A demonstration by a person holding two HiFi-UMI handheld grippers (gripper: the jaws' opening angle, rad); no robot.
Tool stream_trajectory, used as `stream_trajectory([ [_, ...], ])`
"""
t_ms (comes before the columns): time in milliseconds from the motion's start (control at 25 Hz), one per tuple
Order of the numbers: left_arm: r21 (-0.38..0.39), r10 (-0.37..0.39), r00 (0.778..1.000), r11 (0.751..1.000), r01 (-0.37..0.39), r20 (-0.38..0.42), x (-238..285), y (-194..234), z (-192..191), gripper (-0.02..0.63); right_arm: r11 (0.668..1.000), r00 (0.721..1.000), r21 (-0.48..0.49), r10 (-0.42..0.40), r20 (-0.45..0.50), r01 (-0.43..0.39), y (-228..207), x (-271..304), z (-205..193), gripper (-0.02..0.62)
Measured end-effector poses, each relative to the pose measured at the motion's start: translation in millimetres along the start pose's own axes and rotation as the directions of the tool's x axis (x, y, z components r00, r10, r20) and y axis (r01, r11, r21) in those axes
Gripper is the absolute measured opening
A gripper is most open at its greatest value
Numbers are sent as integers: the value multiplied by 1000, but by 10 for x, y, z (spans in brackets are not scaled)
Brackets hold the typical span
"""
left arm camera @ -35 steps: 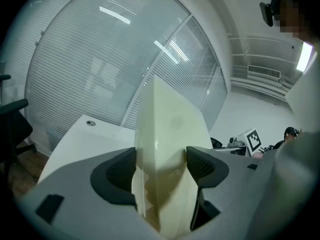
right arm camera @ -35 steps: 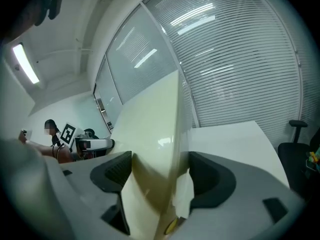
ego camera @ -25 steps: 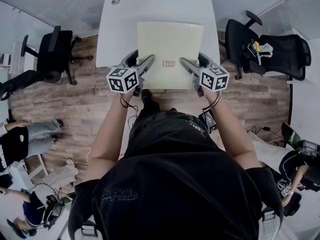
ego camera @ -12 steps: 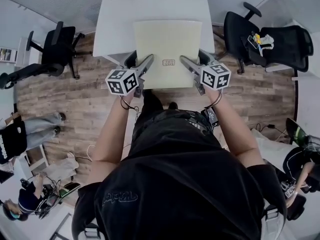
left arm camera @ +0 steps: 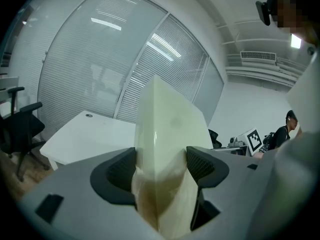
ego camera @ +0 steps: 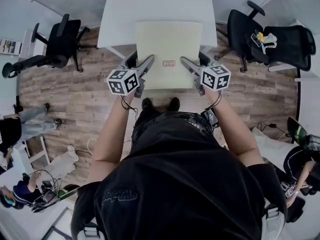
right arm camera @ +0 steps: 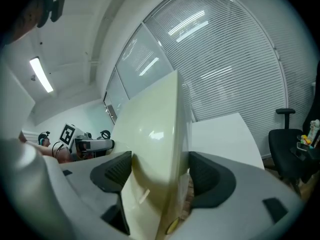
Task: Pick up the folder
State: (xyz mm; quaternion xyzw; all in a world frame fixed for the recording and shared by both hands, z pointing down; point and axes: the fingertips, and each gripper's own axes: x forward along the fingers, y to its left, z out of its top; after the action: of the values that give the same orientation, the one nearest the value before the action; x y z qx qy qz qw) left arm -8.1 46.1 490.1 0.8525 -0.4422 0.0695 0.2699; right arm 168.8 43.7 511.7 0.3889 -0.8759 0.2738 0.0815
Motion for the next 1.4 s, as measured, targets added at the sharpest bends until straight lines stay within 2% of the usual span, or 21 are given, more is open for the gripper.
stream_trajectory([
  [320, 2, -7, 1000, 1000, 7, 9, -190, 18, 55, 327, 1000, 1000, 6, -9, 1, 9, 202, -18, 14, 353],
  [560, -6, 10, 1000, 1000, -10, 27, -772, 247, -10, 327, 1000, 1000, -23, 2, 5, -2, 783, 124, -125, 353],
  [760, 20, 12, 1000, 1000, -12, 21, -1168, 404, -59, 327, 1000, 1000, 0, 9, 4, -9, 1183, 205, -307, 353],
  [1160, 19, -22, 999, 1000, 22, 23, -1729, 645, -200, 327, 999, 999, -4, -42, 26, 43, 1791, 278, -548, 353],
  [1400, 9, -55, 998, 998, 55, 7, -1897, 689, -344, 327, 997, 997, 3, -74, 30, 74, 1985, 233, -716, 353],
])
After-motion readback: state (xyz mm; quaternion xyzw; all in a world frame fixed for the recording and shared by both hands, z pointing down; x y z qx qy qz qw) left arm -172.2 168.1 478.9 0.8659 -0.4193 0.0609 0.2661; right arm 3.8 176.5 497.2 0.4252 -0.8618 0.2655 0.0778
